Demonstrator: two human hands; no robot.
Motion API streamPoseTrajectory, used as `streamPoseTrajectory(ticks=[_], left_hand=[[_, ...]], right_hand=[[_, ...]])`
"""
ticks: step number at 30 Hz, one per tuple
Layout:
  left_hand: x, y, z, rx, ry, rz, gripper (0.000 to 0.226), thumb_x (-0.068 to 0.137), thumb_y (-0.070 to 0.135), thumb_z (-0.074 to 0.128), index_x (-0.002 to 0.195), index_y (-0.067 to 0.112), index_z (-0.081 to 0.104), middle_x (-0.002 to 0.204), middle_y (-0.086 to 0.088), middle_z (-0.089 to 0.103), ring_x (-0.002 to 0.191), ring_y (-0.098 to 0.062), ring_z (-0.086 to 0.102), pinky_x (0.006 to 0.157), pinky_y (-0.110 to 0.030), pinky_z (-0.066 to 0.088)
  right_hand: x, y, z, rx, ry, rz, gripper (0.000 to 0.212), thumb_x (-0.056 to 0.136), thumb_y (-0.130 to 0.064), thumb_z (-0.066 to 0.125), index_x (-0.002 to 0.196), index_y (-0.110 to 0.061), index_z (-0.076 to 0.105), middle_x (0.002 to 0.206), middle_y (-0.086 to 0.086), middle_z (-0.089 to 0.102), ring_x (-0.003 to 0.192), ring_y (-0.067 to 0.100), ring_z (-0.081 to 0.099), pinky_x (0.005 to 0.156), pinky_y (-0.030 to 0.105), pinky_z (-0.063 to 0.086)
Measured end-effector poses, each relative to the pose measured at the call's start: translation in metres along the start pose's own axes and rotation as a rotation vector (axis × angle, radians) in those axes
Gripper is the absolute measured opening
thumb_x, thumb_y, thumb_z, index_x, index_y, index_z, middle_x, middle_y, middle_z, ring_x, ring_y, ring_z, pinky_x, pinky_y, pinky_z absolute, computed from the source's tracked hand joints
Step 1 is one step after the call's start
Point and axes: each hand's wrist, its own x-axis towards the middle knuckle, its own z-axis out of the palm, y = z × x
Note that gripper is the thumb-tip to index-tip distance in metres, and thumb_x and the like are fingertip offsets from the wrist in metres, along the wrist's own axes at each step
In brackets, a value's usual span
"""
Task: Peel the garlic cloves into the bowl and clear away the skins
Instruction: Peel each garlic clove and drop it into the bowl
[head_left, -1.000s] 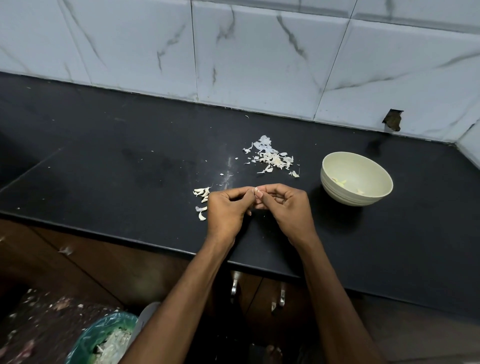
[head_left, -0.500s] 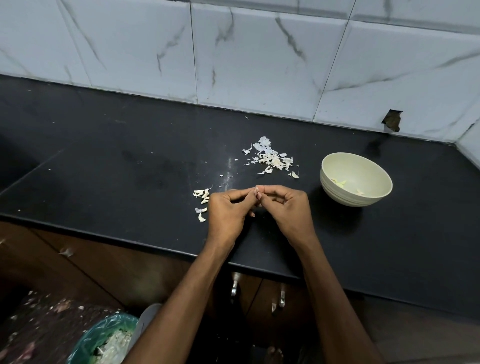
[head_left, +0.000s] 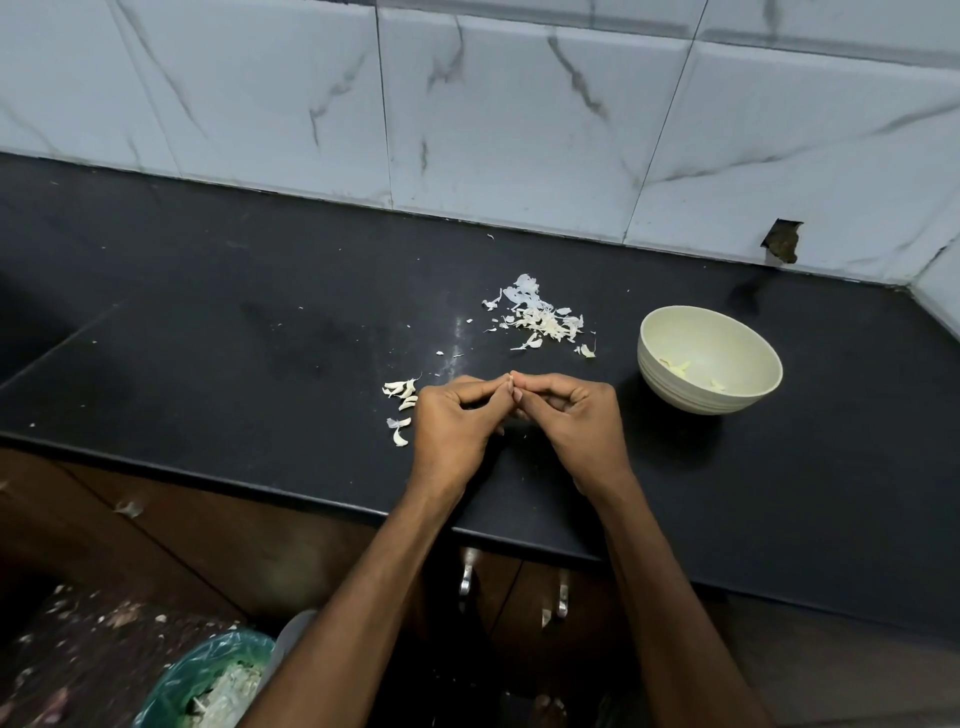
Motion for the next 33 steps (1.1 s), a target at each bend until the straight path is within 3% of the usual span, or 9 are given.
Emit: streamPoseTrajectory(ticks=[9, 13, 18, 24, 33], left_hand=[[-0.0021, 0.0028, 0.002, -0.01, 0.034, 0.033, 0.011, 0.089, 0.0, 0.076, 0.099, 0.001, 0.081, 0.067, 0.012, 0.071, 0.059, 0.005, 0.06, 0.06, -0.01, 0.045], [-0.0029, 0.0029, 0.0027, -0.022, 0.045, 0.028, 0.013, 0.089, -0.001, 0.076, 0.1, 0.002, 0.082, 0.066, 0.011, 0.071, 0.059, 0.005, 0.06, 0.06, -0.01, 0.045], [-0.003, 0.0058, 0.0028, -0.063, 0.057, -0.003, 0.012, 0.088, -0.001, 0.076, 0.097, 0.004, 0.082, 0.07, 0.006, 0.074, 0.058, 0.003, 0.061, 0.059, -0.011, 0.045], [0.0007, 0.0042, -0.0001, -0.154, 0.042, -0.086, 0.014, 0.09, 0.002, 0.076, 0.095, 0.012, 0.084, 0.073, -0.007, 0.075, 0.06, -0.014, 0.052, 0.054, -0.023, 0.042], [0.0012, 0.0088, 0.0039, -0.203, 0.086, -0.127, 0.018, 0.089, 0.004, 0.077, 0.083, 0.019, 0.085, 0.07, -0.013, 0.072, 0.056, -0.012, 0.045, 0.05, -0.023, 0.036]], right_hand=[[-0.0017, -0.0015, 0.0014, 0.019, -0.019, -0.007, 0.02, 0.09, 0.01, 0.073, 0.108, 0.003, 0.077, 0.099, 0.01, 0.08, 0.095, 0.024, 0.078, 0.088, 0.035, 0.063], [-0.0016, -0.002, 0.0017, 0.015, -0.019, -0.006, 0.018, 0.09, 0.008, 0.074, 0.107, 0.003, 0.078, 0.099, 0.011, 0.08, 0.096, 0.026, 0.078, 0.088, 0.037, 0.063], [-0.0028, -0.0036, 0.0023, 0.034, -0.014, -0.01, 0.016, 0.089, 0.006, 0.075, 0.106, 0.005, 0.078, 0.095, 0.012, 0.08, 0.089, 0.023, 0.078, 0.082, 0.03, 0.062], [-0.0021, -0.0077, 0.0033, 0.08, -0.009, 0.0, 0.016, 0.09, 0.003, 0.076, 0.105, 0.001, 0.078, 0.093, 0.014, 0.08, 0.084, 0.023, 0.078, 0.079, 0.028, 0.062], [0.0008, -0.0084, 0.0045, 0.037, -0.005, 0.012, 0.014, 0.091, -0.001, 0.076, 0.105, -0.001, 0.078, 0.092, 0.013, 0.08, 0.08, 0.018, 0.075, 0.076, 0.027, 0.061]])
